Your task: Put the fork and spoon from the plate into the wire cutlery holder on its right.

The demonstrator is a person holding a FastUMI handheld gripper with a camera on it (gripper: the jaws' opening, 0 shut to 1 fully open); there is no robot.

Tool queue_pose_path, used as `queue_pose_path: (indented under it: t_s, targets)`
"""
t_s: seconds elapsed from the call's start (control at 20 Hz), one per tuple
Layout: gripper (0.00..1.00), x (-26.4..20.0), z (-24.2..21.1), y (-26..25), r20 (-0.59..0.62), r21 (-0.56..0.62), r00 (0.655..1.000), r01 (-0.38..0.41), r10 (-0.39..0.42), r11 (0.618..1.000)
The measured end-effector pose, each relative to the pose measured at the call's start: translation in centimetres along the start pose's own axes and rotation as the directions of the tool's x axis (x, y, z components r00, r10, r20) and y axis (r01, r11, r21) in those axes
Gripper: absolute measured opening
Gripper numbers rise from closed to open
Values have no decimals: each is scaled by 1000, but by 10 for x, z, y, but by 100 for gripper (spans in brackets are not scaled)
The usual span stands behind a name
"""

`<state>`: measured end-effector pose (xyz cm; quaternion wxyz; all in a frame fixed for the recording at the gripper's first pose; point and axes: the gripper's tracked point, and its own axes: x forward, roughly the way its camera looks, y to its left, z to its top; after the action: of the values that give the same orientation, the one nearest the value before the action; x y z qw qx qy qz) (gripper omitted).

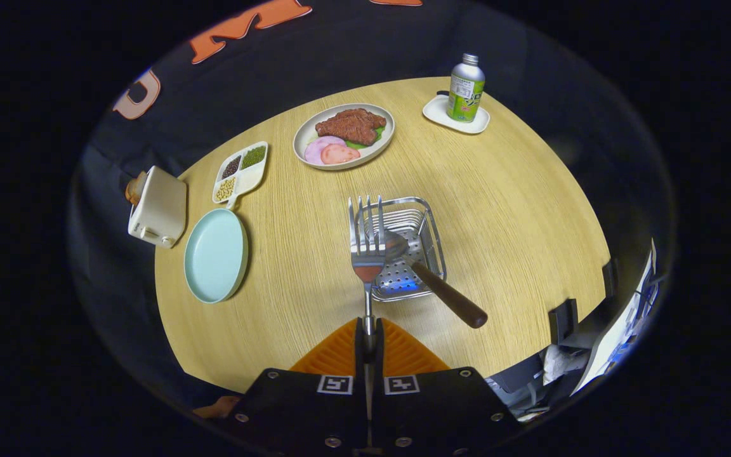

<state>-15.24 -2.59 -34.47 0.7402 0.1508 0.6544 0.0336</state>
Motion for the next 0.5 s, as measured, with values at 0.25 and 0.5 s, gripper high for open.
queue_pose_path:
  t_s: [0.25, 0.5]
  targets:
    - [5, 4, 4, -14, 4, -27, 1000, -3, 3, 1000]
    - [13, -7, 27, -15, 80, -54, 996, -26, 30, 998]
